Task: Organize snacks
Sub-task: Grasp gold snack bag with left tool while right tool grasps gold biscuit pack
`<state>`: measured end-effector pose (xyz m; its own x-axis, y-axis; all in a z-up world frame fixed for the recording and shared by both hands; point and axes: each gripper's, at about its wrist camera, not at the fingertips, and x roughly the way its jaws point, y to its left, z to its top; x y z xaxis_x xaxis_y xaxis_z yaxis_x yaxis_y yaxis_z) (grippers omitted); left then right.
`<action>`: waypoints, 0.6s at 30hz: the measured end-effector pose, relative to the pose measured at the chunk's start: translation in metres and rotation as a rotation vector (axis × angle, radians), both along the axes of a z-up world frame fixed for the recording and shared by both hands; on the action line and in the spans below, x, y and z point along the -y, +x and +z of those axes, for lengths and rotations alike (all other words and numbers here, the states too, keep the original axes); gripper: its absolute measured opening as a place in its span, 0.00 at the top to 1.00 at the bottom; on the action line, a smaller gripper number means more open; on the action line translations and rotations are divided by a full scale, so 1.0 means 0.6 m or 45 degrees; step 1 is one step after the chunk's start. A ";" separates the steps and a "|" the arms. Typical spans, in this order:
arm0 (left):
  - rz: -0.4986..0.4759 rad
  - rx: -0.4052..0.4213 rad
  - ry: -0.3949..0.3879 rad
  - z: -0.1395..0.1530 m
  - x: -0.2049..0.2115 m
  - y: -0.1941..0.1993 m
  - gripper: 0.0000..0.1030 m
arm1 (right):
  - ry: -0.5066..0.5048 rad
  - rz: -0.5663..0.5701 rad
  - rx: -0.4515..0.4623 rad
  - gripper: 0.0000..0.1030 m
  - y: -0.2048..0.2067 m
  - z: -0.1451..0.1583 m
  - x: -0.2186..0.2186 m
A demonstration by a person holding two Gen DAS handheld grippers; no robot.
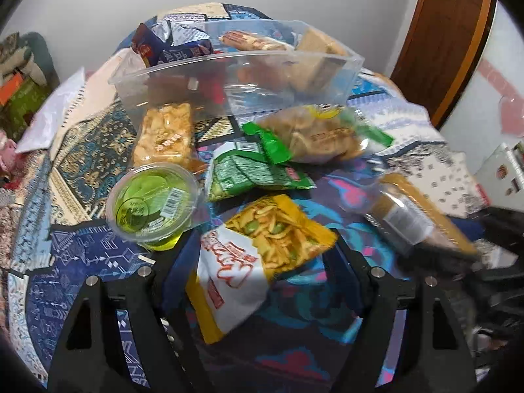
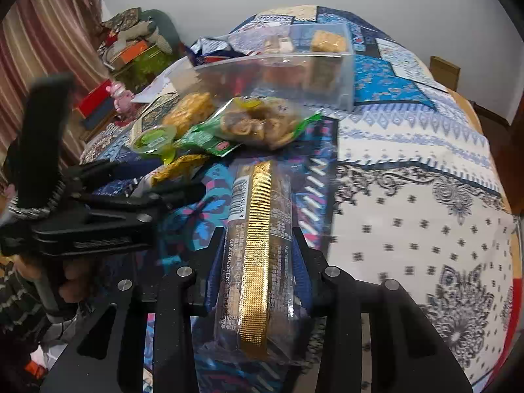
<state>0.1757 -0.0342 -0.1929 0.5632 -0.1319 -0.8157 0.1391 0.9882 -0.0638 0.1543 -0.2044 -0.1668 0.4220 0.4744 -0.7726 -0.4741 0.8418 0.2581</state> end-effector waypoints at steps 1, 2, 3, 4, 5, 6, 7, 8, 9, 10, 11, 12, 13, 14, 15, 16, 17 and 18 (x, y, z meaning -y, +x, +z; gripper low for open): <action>0.005 0.003 0.001 -0.001 0.000 0.000 0.25 | 0.001 -0.006 0.005 0.67 0.001 0.002 0.003; 0.010 0.006 -0.003 -0.001 -0.001 0.000 0.27 | 0.010 -0.013 0.009 0.68 0.001 0.005 0.008; 0.024 0.011 0.004 0.000 -0.002 -0.002 0.33 | 0.020 -0.021 0.012 0.69 0.002 0.009 0.013; 0.039 0.016 0.014 0.001 -0.004 -0.003 0.38 | 0.026 -0.029 0.017 0.69 0.002 0.013 0.017; 0.039 0.014 0.009 0.002 -0.007 -0.005 0.42 | 0.025 -0.034 0.024 0.70 0.003 0.016 0.018; 0.038 0.012 -0.003 0.003 -0.010 -0.007 0.46 | 0.024 -0.038 0.030 0.71 0.003 0.019 0.019; 0.038 0.013 -0.018 0.004 -0.014 -0.010 0.47 | 0.024 -0.038 0.031 0.71 0.004 0.019 0.019; 0.035 0.013 -0.027 0.006 -0.017 -0.014 0.51 | 0.025 -0.039 0.030 0.73 0.006 0.019 0.019; 0.032 0.018 -0.031 0.009 -0.019 -0.019 0.55 | 0.028 -0.040 0.028 0.73 0.006 0.018 0.019; 0.028 0.024 -0.033 0.012 -0.020 -0.025 0.57 | 0.028 -0.041 0.029 0.74 0.006 0.018 0.019; 0.014 0.029 -0.045 0.017 -0.022 -0.032 0.59 | 0.029 -0.043 0.029 0.74 0.005 0.018 0.019; 0.000 0.028 -0.061 0.019 -0.022 -0.038 0.60 | 0.027 -0.043 0.028 0.74 0.006 0.017 0.019; -0.012 0.027 -0.077 0.022 -0.022 -0.045 0.61 | 0.025 -0.043 0.026 0.74 0.007 0.016 0.018; -0.017 0.031 -0.077 0.025 -0.021 -0.050 0.62 | 0.017 -0.039 0.018 0.72 0.008 0.014 0.017; -0.020 0.036 -0.076 0.028 -0.019 -0.056 0.63 | 0.017 -0.042 0.008 0.71 0.010 0.013 0.017; -0.021 0.038 -0.082 0.030 -0.019 -0.061 0.63 | 0.023 -0.046 0.002 0.70 0.010 0.012 0.018; -0.019 0.037 -0.099 0.034 -0.020 -0.066 0.63 | 0.028 -0.045 -0.017 0.68 0.011 0.009 0.018; -0.016 0.038 -0.106 0.035 -0.021 -0.070 0.64 | 0.027 -0.043 -0.026 0.68 0.013 0.007 0.018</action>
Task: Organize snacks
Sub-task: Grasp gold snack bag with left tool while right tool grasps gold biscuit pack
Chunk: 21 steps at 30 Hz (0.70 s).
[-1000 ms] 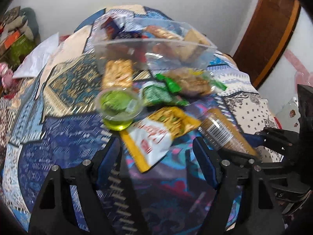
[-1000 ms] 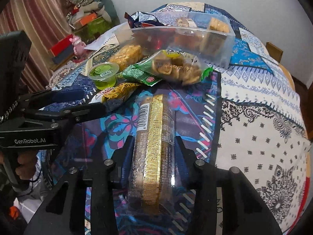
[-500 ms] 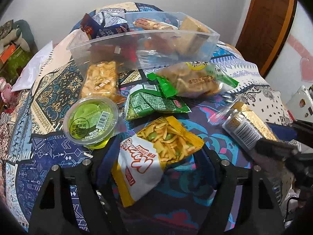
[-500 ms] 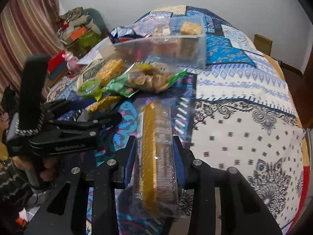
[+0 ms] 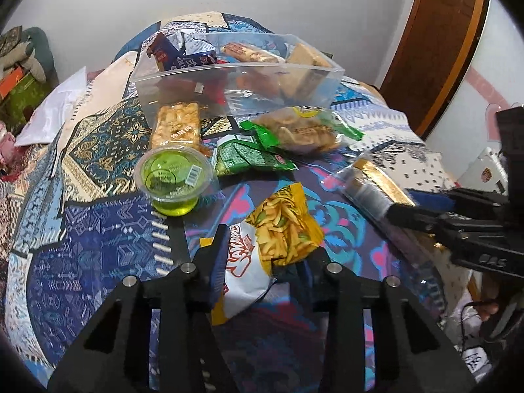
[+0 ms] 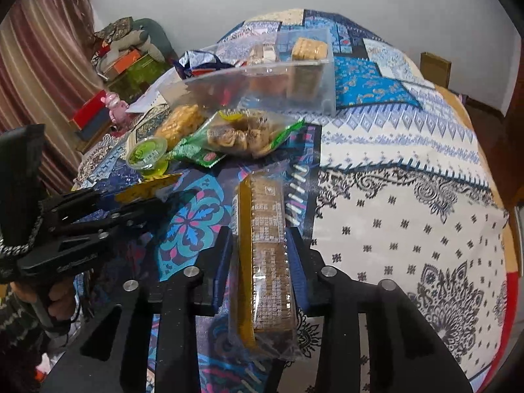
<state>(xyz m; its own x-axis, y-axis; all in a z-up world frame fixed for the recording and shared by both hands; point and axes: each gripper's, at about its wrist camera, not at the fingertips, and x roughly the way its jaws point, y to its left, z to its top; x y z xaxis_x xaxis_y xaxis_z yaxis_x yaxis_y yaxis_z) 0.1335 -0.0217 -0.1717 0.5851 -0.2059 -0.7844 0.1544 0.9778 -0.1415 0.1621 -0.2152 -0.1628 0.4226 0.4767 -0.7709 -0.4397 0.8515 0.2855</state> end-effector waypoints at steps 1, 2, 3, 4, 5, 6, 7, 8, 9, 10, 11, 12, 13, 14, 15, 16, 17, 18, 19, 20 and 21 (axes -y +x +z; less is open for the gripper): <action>0.008 0.005 -0.007 0.004 0.001 -0.005 0.64 | -0.004 0.000 -0.007 0.66 0.001 -0.002 0.000; 0.012 0.010 -0.010 0.007 0.001 -0.007 0.66 | -0.014 0.009 -0.038 0.60 0.002 -0.010 -0.002; 0.016 0.020 -0.012 0.012 0.000 -0.010 0.68 | -0.013 0.015 -0.056 0.58 0.002 -0.015 -0.002; 0.020 0.031 -0.012 0.017 -0.001 -0.013 0.68 | -0.013 0.018 -0.065 0.58 0.001 -0.020 -0.003; 0.023 0.040 -0.013 0.022 -0.002 -0.015 0.70 | -0.019 0.022 -0.065 0.58 0.000 -0.024 -0.004; 0.026 0.048 -0.018 0.028 -0.003 -0.017 0.72 | -0.028 0.027 -0.050 0.61 -0.004 -0.026 -0.005; 0.029 0.054 -0.027 0.034 -0.004 -0.018 0.73 | -0.038 0.021 -0.036 0.63 -0.005 -0.025 -0.005; 0.028 0.060 -0.037 0.038 -0.006 -0.018 0.81 | -0.037 0.014 -0.032 0.68 -0.004 -0.023 -0.003; 0.026 0.064 -0.046 0.043 -0.007 -0.018 0.81 | -0.019 0.013 -0.040 0.68 -0.002 -0.021 0.000; 0.027 0.078 -0.050 0.050 -0.009 -0.019 0.81 | -0.003 0.008 -0.043 0.68 0.000 -0.020 0.003; 0.028 0.089 -0.050 0.054 -0.010 -0.020 0.81 | 0.009 -0.002 -0.034 0.68 0.001 -0.016 0.006; 0.028 0.102 -0.051 0.060 -0.011 -0.021 0.81 | 0.011 -0.012 -0.016 0.69 0.001 -0.010 0.008; 0.030 0.117 -0.052 0.067 -0.012 -0.022 0.81 | 0.017 -0.016 0.003 0.69 0.001 -0.002 0.010; 0.031 0.128 -0.054 0.073 -0.014 -0.023 0.81 | 0.029 -0.021 0.018 0.69 0.001 0.005 0.012; 0.031 0.139 -0.054 0.076 -0.014 -0.021 0.81 | 0.039 -0.026 0.029 0.69 0.002 0.012 0.013; 0.033 0.154 -0.053 0.084 -0.016 -0.021 0.81 | 0.052 -0.030 0.046 0.69 0.003 0.023 0.015; 0.039 0.167 -0.053 0.090 -0.019 -0.021 0.81 | 0.057 -0.032 0.057 0.69 0.004 0.029 0.015; 0.044 0.184 -0.059 0.098 -0.022 -0.019 0.81 | 0.064 -0.037 0.081 0.69 0.006 0.039 0.015; 0.050 0.202 -0.068 0.108 -0.026 -0.017 0.81 | 0.069 -0.041 0.099 0.69 0.007 0.047 0.015; 0.057 0.219 -0.076 0.117 -0.030 -0.015 0.81 | 0.082 -0.042 0.124 0.69 0.011 0.060 0.015; 0.063 0.234 -0.082 0.124 -0.032 -0.011 0.81 | 0.091 -0.044 0.138 0.69 0.013 0.069 0.014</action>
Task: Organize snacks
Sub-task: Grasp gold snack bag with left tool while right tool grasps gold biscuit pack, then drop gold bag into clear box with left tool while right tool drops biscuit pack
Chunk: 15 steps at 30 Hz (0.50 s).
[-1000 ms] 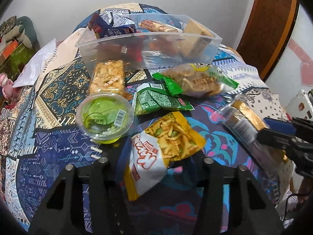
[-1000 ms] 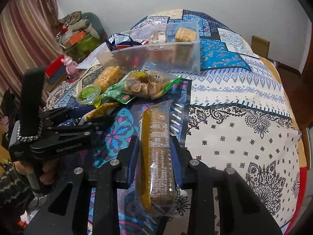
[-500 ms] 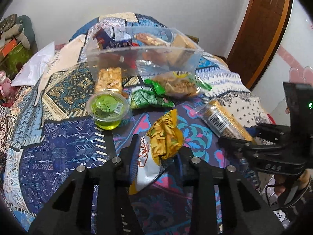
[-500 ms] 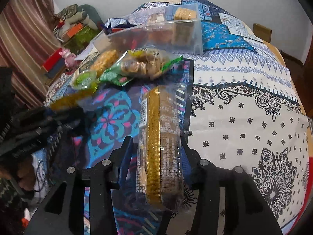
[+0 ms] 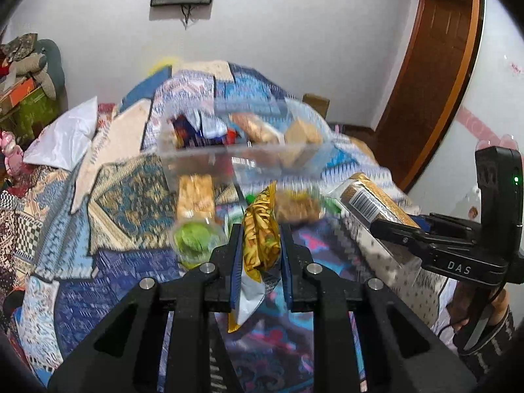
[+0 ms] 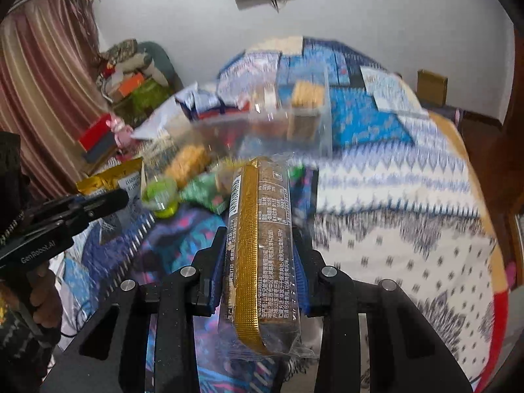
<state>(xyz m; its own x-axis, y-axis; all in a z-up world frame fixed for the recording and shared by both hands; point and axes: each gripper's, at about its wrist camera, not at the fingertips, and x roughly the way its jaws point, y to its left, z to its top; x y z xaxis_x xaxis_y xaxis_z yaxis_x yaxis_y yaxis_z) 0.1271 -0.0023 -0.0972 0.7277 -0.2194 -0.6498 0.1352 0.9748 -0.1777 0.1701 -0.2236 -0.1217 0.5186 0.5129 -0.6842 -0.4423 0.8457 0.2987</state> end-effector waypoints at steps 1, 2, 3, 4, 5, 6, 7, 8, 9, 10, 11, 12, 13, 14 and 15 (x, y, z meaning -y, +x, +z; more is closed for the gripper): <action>0.004 0.016 -0.005 0.009 -0.003 0.003 0.81 | 0.010 -0.004 0.015 0.69 0.002 0.008 -0.002; 0.010 0.039 -0.008 0.020 -0.006 0.008 0.81 | 0.024 -0.007 0.033 0.69 0.005 0.017 -0.003; 0.015 0.056 -0.007 0.028 -0.007 0.012 0.81 | 0.039 -0.008 0.055 0.69 0.010 0.028 -0.005; 0.022 0.080 -0.006 0.040 -0.009 0.018 0.81 | 0.045 -0.009 0.072 0.69 0.013 0.034 -0.007; 0.026 0.094 -0.006 0.047 -0.009 0.022 0.81 | 0.052 -0.012 0.090 0.69 0.018 0.042 -0.010; 0.031 0.117 -0.006 0.056 -0.011 0.028 0.81 | 0.059 -0.014 0.108 0.69 0.025 0.051 -0.013; 0.034 0.142 -0.003 0.066 -0.012 0.035 0.81 | 0.064 -0.016 0.120 0.69 0.029 0.057 -0.016; 0.035 0.163 0.000 0.074 -0.012 0.041 0.81 | 0.072 -0.019 0.138 0.69 0.038 0.065 -0.019; 0.035 0.182 0.002 0.082 -0.012 0.048 0.81 | 0.075 -0.021 0.148 0.69 0.044 0.069 -0.021; 0.033 0.200 0.002 0.089 -0.012 0.056 0.81 | 0.079 -0.024 0.159 0.69 0.050 0.073 -0.023; 0.030 0.211 0.003 0.094 -0.011 0.063 0.81 | 0.083 -0.028 0.171 0.69 0.056 0.077 -0.023; 0.030 0.225 0.007 0.098 -0.010 0.073 0.81 | 0.088 -0.033 0.183 0.69 0.065 0.082 -0.026; 0.030 0.235 0.013 0.102 -0.008 0.082 0.81 | 0.092 -0.036 0.191 0.69 0.071 0.085 -0.027; 0.027 0.243 0.015 0.104 -0.007 0.093 0.81 | 0.096 -0.041 0.199 0.69 0.080 0.089 -0.028; 0.025 0.249 0.013 0.105 -0.006 0.100 0.81 | 0.101 -0.045 0.205 0.69 0.090 0.092 -0.031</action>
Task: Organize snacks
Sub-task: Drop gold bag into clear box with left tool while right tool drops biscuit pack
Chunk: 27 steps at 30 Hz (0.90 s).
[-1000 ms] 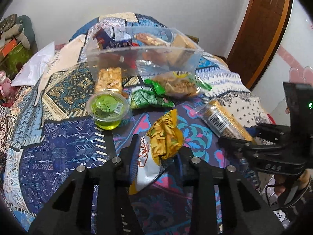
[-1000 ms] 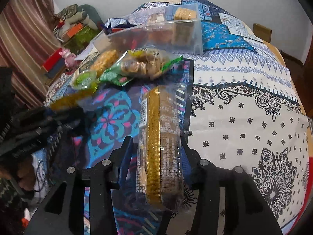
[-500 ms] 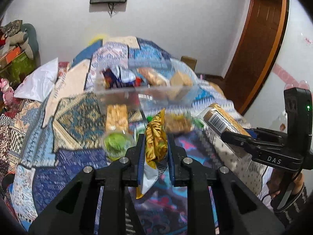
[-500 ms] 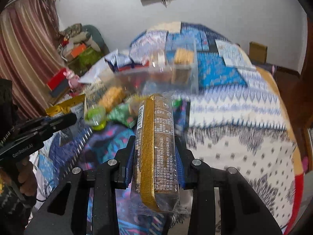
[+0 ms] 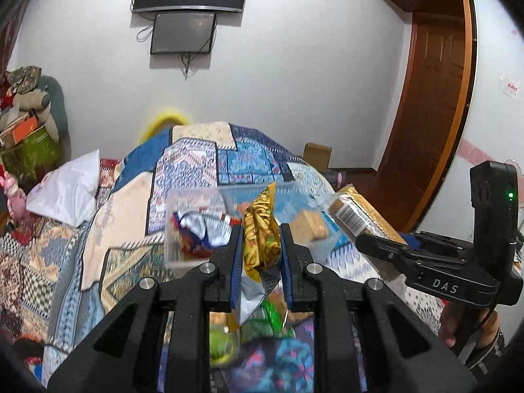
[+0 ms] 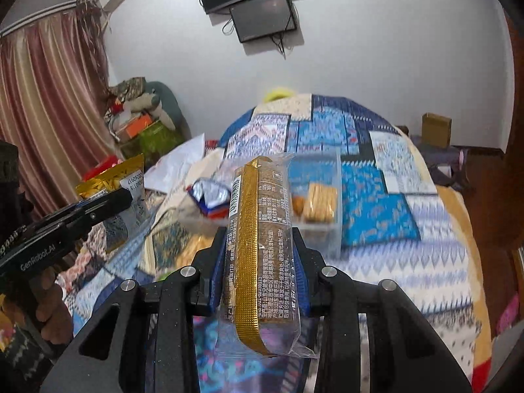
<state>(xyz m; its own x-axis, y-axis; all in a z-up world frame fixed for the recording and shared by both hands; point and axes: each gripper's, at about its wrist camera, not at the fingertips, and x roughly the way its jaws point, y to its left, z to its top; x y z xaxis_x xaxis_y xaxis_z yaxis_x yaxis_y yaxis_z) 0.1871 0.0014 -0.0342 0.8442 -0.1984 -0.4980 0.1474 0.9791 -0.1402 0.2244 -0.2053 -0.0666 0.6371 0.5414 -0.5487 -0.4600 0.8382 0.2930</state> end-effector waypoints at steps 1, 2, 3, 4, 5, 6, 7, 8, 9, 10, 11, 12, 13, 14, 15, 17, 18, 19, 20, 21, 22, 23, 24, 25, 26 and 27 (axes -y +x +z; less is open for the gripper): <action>-0.004 0.002 -0.005 0.000 0.001 0.012 0.81 | 0.005 -0.002 0.004 0.69 0.006 0.002 -0.001; -0.008 0.001 -0.011 0.000 0.002 0.021 0.81 | 0.009 -0.005 0.010 0.69 0.015 0.005 -0.003; -0.014 0.001 -0.019 -0.001 0.004 0.035 0.81 | 0.009 -0.011 0.015 0.69 0.027 0.007 -0.007; -0.017 0.001 -0.023 -0.002 0.006 0.044 0.81 | 0.009 -0.015 0.020 0.69 0.037 0.008 -0.010; -0.020 0.000 -0.025 -0.004 0.008 0.057 0.81 | 0.009 -0.016 0.022 0.69 0.045 0.009 -0.012; -0.025 -0.004 -0.027 -0.007 0.012 0.072 0.81 | 0.006 -0.019 0.023 0.69 0.056 0.008 -0.016; -0.023 -0.011 -0.026 -0.012 0.014 0.086 0.81 | 0.004 -0.021 0.025 0.69 0.061 0.007 -0.018; -0.012 -0.016 -0.021 -0.018 0.017 0.096 0.81 | -0.003 -0.027 0.026 0.69 0.075 0.005 -0.023; 0.004 -0.024 -0.021 -0.025 0.018 0.112 0.81 | -0.007 -0.032 0.024 0.69 0.083 0.000 -0.025; 0.009 -0.037 -0.031 -0.033 0.018 0.125 0.81 | -0.010 -0.038 0.021 0.69 0.091 -0.003 -0.029; 0.009 -0.059 -0.048 -0.043 0.018 0.141 0.81 | -0.015 -0.046 0.016 0.69 0.101 -0.008 -0.032; 0.013 -0.088 -0.061 -0.055 0.018 0.159 0.81 | -0.022 -0.056 0.005 0.69 0.114 -0.016 -0.035; 0.018 -0.109 -0.063 -0.065 0.019 0.173 0.81 | -0.024 -0.064 -0.006 0.69 0.124 -0.022 -0.037; 0.025 -0.127 -0.057 -0.077 0.021 0.189 0.81 | -0.023 -0.071 -0.025 0.69 0.135 -0.030 -0.038; 0.031 -0.134 -0.052 -0.082 0.023 0.197 0.81 | -0.018 -0.077 -0.046 0.69 0.148 -0.038 -0.039; 0.033 -0.147 -0.049 -0.094 0.026 0.212 0.81 | -0.020 -0.080 -0.068 0.69 0.164 -0.047 -0.043; 0.033 -0.154 -0.046 -0.099 0.028 0.218 0.81 | -0.029 -0.081 -0.071 0.68 0.171 -0.052 -0.047; 0.043 -0.159 -0.039 -0.102 0.029 0.224 0.81 | -0.039 -0.081 -0.072 0.68 0.176 -0.054 -0.050; 0.054 -0.164 -0.033 -0.105 0.028 0.228 0.81 | -0.056 -0.081 -0.071 0.68 0.181 -0.058 -0.054; 0.074 -0.166 -0.031 -0.106 0.027 0.230 0.80 | -0.084 -0.082 -0.070 0.66 0.185 -0.059 -0.060; 0.083 -0.170 -0.038 -0.106 0.025 0.231 0.77 | -0.103 -0.085 -0.067 0.66 0.187 -0.060 -0.063; 0.071 -0.180 -0.065 -0.106 0.021 0.230 0.66 | -0.120 -0.106 -0.051 0.66 0.186 -0.058 -0.063; 0.069 -0.178 -0.088 -0.104 0.016 0.227 0.57 | -0.119 -0.109 -0.044 0.63 0.184 -0.055 -0.063; 0.068 -0.164 -0.114 -0.100 0.010 0.221 0.55 | -0.107 -0.104 -0.037 0.62 0.179 -0.048 -0.059; 0.071 -0.156 -0.122 -0.094 0.005 0.215 0.55 | -0.097 -0.105 -0.030 0.61 0.175 -0.042 -0.055; 0.076 -0.153 -0.123 -0.089 0.003 0.209 0.55 | -0.083 -0.100 -0.024 0.59 0.172 -0.038 -0.051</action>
